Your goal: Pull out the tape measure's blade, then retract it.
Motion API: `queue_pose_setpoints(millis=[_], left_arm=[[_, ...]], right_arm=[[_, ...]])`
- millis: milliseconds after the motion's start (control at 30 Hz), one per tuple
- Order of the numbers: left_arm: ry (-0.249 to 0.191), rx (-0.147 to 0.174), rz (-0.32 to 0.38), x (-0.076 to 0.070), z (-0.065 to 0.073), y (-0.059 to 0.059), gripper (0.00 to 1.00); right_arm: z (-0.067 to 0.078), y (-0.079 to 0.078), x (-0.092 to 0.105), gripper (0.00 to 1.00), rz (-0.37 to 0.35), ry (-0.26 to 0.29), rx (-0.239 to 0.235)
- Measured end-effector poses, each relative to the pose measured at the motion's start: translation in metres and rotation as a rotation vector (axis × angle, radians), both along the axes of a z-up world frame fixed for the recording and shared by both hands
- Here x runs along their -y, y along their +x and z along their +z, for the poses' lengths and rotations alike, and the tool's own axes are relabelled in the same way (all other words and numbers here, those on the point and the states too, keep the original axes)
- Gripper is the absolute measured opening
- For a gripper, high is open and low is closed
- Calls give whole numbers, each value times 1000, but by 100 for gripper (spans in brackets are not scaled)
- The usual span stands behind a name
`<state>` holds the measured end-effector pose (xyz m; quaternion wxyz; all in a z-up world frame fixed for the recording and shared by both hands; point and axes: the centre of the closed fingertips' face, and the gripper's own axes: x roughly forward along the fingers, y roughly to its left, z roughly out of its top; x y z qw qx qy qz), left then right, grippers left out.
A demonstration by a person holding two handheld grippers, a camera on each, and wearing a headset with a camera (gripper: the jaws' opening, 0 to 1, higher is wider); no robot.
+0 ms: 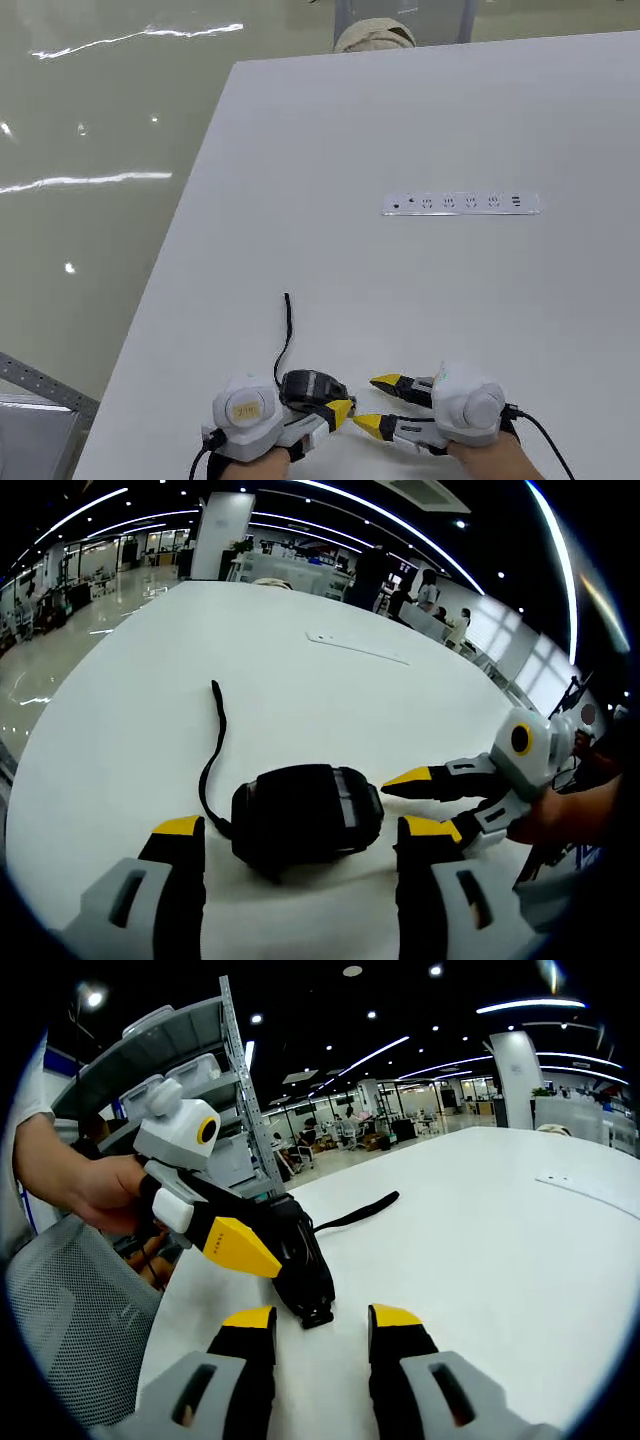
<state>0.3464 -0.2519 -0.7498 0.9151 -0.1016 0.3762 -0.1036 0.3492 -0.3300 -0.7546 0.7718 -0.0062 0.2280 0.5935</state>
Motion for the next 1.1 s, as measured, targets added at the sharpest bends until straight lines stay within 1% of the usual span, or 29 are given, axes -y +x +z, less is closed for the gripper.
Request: queue_pose_setpoints(millis=[67, 200, 233, 267, 333, 367, 400, 500, 533, 567, 600, 733, 800, 867, 933, 1000, 1100], left_arm=[[-2, 2, -20, 1, 0, 0, 77], [-17, 18, -70, 7, 3, -1, 76], [-14, 21, -75, 8, 4, -1, 76], [-15, 31, -83, 7, 4, 0, 76], [-16, 33, -88, 7, 6, 0, 76], [-19, 42, -92, 6, 8, 0, 76], [-33, 57, -95, 8, 10, 2, 76], [-27, 69, -116, 8, 13, 1, 76], [-29, 69, -124, 9, 13, 0, 76], [-35, 76, -129, 9, 14, 0, 76], [-34, 81, -134, 9, 14, 0, 76], [-44, 86, -147, 10, 14, -2, 76], [-41, 75, -157, 11, 11, -5, 76], [-40, 78, -157, 12, 11, -6, 76], [-40, 77, -158, 11, 9, -7, 76], [-42, 76, -161, 12, 9, -8, 76], [-46, 78, -173, 12, 7, -10, 76]], right_arm=[[2, 1, 2, 36, -17, 10, -2], [6, 2, 6, 35, -46, 23, -9], [6, 2, 7, 35, -51, 26, -9], [6, 2, 9, 35, -58, 30, -13], [7, 3, 11, 35, -71, 35, -20], [9, 4, 12, 35, -81, 37, -21], [11, 4, 13, 35, -92, 43, -20], [13, 3, 17, 35, -109, 48, -23], [13, 3, 19, 35, -116, 44, -23], [13, 3, 20, 35, -123, 47, -27], [14, 3, 21, 35, -137, 59, -35], [14, 1, 23, 36, -149, 59, -42], [13, -2, 23, 36, -143, 50, -43], [12, -3, 24, 35, -145, 46, -48], [13, -2, 24, 35, -150, 51, -48], [12, -2, 25, 35, -148, 46, -43], [15, -4, 28, 35, -149, 43, -39]])
